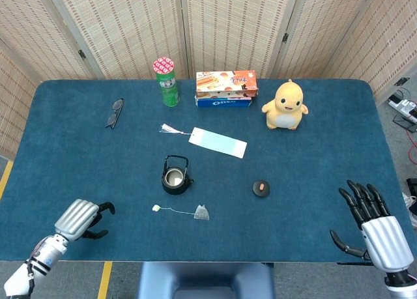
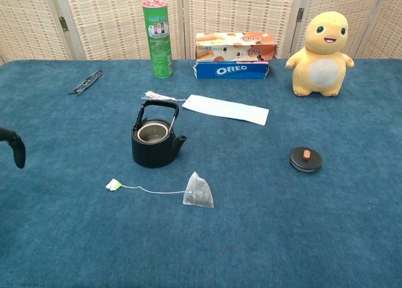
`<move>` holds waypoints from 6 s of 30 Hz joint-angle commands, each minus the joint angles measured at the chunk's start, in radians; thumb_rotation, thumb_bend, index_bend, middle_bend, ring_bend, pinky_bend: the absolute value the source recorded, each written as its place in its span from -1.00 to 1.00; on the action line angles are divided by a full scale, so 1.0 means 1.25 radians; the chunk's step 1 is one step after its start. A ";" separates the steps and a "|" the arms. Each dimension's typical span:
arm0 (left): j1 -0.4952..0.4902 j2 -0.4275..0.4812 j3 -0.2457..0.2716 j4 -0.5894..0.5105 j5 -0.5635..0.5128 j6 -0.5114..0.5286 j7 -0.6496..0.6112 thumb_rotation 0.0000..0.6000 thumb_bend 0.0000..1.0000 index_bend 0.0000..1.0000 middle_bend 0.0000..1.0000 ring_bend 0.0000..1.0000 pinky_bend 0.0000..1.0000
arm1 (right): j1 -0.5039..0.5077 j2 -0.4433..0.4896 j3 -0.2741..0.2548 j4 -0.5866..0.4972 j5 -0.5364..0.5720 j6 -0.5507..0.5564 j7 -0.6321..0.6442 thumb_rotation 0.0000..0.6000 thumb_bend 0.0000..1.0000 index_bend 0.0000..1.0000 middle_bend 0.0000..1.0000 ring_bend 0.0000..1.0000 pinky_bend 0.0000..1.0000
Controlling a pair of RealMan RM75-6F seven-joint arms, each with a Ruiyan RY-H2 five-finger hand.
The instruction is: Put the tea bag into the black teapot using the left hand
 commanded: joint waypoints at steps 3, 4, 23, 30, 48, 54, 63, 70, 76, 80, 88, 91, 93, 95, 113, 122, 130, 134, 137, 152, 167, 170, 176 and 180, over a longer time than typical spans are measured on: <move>-0.046 -0.064 -0.023 -0.002 -0.055 -0.061 0.040 1.00 -0.36 -0.09 1.00 1.00 1.00 | 0.001 0.002 0.001 0.001 -0.001 -0.003 0.007 -0.26 -0.19 -1.00 -1.00 -0.98 -1.00; -0.051 -0.076 -0.027 0.001 -0.063 -0.067 0.043 1.00 -0.36 -0.09 1.00 1.00 1.00 | 0.001 0.003 0.001 0.001 -0.001 -0.003 0.008 -0.26 -0.19 -1.00 -1.00 -0.97 -1.00; -0.155 -0.207 -0.068 0.084 -0.182 -0.185 0.059 1.00 -0.05 -0.14 1.00 1.00 1.00 | -0.008 0.015 0.011 0.009 -0.003 0.023 0.049 -0.26 -0.19 -1.00 -1.00 -0.98 -1.00; -0.178 -0.244 -0.071 0.126 -0.206 -0.201 0.071 1.00 -0.06 -0.20 1.00 1.00 1.00 | -0.009 0.017 0.014 0.009 0.001 0.022 0.053 -0.27 -0.19 -1.00 -1.00 -0.98 -1.00; -0.202 -0.281 -0.061 0.176 -0.214 -0.208 0.034 1.00 -0.06 -0.05 1.00 1.00 1.00 | -0.014 0.019 0.022 0.009 0.013 0.024 0.058 -0.26 -0.19 -1.00 -1.00 -0.98 -1.00; -0.203 -0.291 -0.054 0.185 -0.211 -0.205 0.022 1.00 -0.06 0.01 1.00 1.00 1.00 | -0.017 0.018 0.022 0.009 0.012 0.027 0.057 -0.26 -0.19 -1.00 -1.00 -0.98 -1.00; -0.206 -0.304 -0.045 0.203 -0.199 -0.199 0.000 1.00 0.07 0.10 1.00 1.00 1.00 | -0.018 0.018 0.024 0.010 0.015 0.026 0.056 -0.27 -0.19 -1.00 -1.00 -0.98 -1.00; -0.209 -0.308 -0.039 0.213 -0.191 -0.198 -0.018 1.00 0.16 0.15 1.00 1.00 1.00 | -0.018 0.018 0.025 0.011 0.017 0.022 0.056 -0.26 -0.19 -1.00 -1.00 -0.98 -1.00; -0.207 -0.305 -0.036 0.214 -0.182 -0.187 -0.034 1.00 0.18 0.17 1.00 1.00 1.00 | -0.018 0.018 0.025 0.010 0.017 0.021 0.056 -0.26 -0.19 -1.00 -1.00 -0.98 -1.00; -0.205 -0.295 -0.040 0.209 -0.179 -0.171 -0.033 1.00 0.19 0.18 1.00 1.00 1.00 | -0.019 0.018 0.025 0.011 0.014 0.022 0.056 -0.27 -0.19 -1.00 -1.00 -0.98 -1.00; -0.202 -0.226 -0.082 0.121 -0.181 -0.097 0.027 1.00 0.19 0.18 1.00 1.00 1.00 | -0.023 0.022 0.025 0.011 0.009 0.034 0.070 -0.26 -0.19 -1.00 -1.00 -0.98 -1.00; -0.206 -0.189 -0.107 0.053 -0.186 -0.068 0.074 1.00 0.19 0.18 1.00 1.00 1.00 | -0.027 0.024 0.024 0.011 0.008 0.041 0.077 -0.27 -0.19 -1.00 -1.00 -0.98 -1.00; -0.211 -0.167 -0.123 0.006 -0.191 -0.055 0.109 1.00 0.19 0.18 1.00 1.00 1.00 | -0.028 0.025 0.025 0.011 0.010 0.043 0.083 -0.27 -0.19 -1.00 -1.00 -0.98 -1.00; -0.217 -0.154 -0.136 -0.031 -0.198 -0.051 0.132 1.00 0.19 0.18 1.00 1.00 1.00 | -0.027 0.026 0.026 0.011 0.012 0.043 0.087 -0.26 -0.19 -1.00 -1.00 -0.98 -1.00; -0.368 -0.071 -0.277 -0.106 -0.330 -0.173 0.148 1.00 0.19 0.15 1.00 1.00 1.00 | -0.024 0.036 0.058 0.017 0.075 0.042 0.134 -0.26 -0.19 -1.00 -1.00 -0.98 -1.00; -0.412 -0.084 -0.281 -0.041 -0.344 -0.205 0.118 1.00 0.19 0.15 1.00 1.00 1.00 | -0.016 0.034 0.070 0.019 0.107 0.017 0.133 -0.26 -0.19 -1.00 -1.00 -0.99 -1.00; -0.429 -0.088 -0.276 0.003 -0.330 -0.214 0.071 1.00 0.19 0.15 1.00 1.00 1.00 | -0.010 0.031 0.077 0.017 0.128 -0.001 0.124 -0.26 -0.19 -1.00 -1.00 -0.98 -1.00; -0.437 -0.081 -0.278 0.010 -0.320 -0.215 0.058 1.00 0.19 0.16 1.00 1.00 1.00 | -0.008 0.029 0.080 0.015 0.136 -0.007 0.120 -0.27 -0.19 -1.00 -1.00 -0.99 -1.00; -0.441 -0.074 -0.282 0.011 -0.319 -0.212 0.048 1.00 0.19 0.16 1.00 1.00 1.00 | -0.006 0.029 0.083 0.013 0.143 -0.012 0.118 -0.26 -0.19 -1.00 -1.00 -0.99 -1.00; -0.448 -0.056 -0.271 0.043 -0.304 -0.211 -0.009 1.00 0.19 0.18 1.00 1.00 1.00 | 0.004 0.024 0.093 0.013 0.168 -0.035 0.104 -0.26 -0.19 -1.00 -1.00 -0.99 -1.00; -0.390 -0.044 -0.193 0.036 -0.220 -0.139 -0.013 1.00 0.19 0.18 1.00 1.00 1.00 | 0.010 0.018 0.093 0.014 0.173 -0.051 0.089 -0.26 -0.19 -1.00 -1.00 -0.98 -1.00; -0.375 -0.038 -0.175 0.022 -0.203 -0.128 -0.016 1.00 0.19 0.18 1.00 1.00 1.00 | 0.010 0.016 0.093 0.013 0.172 -0.050 0.085 -0.26 -0.19 -1.00 -1.00 -0.99 -1.00; -0.360 -0.016 -0.173 -0.013 -0.188 -0.101 -0.020 1.00 0.19 0.19 1.00 1.00 1.00 | 0.012 0.015 0.090 0.011 0.168 -0.053 0.081 -0.26 -0.19 -1.00 -1.00 -0.99 -1.00; -0.356 -0.001 -0.173 -0.034 -0.187 -0.096 -0.013 1.00 0.19 0.19 1.00 1.00 1.00 | 0.010 0.015 0.089 0.010 0.164 -0.049 0.080 -0.26 -0.19 -1.00 -1.00 -0.99 -1.00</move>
